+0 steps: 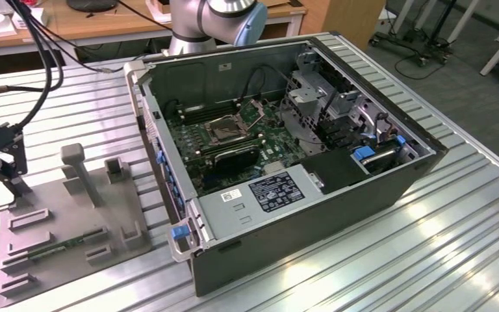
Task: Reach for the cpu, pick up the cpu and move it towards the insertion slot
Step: 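Pick up the cpu and move it towards the insertion slot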
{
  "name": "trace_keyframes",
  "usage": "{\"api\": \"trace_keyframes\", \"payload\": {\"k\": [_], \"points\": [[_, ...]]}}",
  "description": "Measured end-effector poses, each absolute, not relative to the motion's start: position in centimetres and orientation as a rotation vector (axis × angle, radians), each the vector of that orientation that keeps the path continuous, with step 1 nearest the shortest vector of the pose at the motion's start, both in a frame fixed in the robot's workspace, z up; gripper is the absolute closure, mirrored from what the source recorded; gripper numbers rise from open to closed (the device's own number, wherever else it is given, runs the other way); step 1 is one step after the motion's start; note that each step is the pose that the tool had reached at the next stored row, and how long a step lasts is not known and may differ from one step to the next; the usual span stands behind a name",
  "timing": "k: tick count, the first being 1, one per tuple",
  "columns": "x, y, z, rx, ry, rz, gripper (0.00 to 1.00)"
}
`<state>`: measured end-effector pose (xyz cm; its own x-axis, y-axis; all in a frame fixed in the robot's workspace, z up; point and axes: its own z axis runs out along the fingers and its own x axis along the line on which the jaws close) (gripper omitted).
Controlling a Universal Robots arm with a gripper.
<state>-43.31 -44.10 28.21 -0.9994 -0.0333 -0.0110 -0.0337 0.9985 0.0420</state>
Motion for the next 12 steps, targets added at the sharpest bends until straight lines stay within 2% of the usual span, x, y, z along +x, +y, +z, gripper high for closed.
{"api": "trace_keyframes", "payload": {"k": [12], "points": [[-43.3,-44.1,29.1,-0.053,3.13,0.066,0.46]]}}
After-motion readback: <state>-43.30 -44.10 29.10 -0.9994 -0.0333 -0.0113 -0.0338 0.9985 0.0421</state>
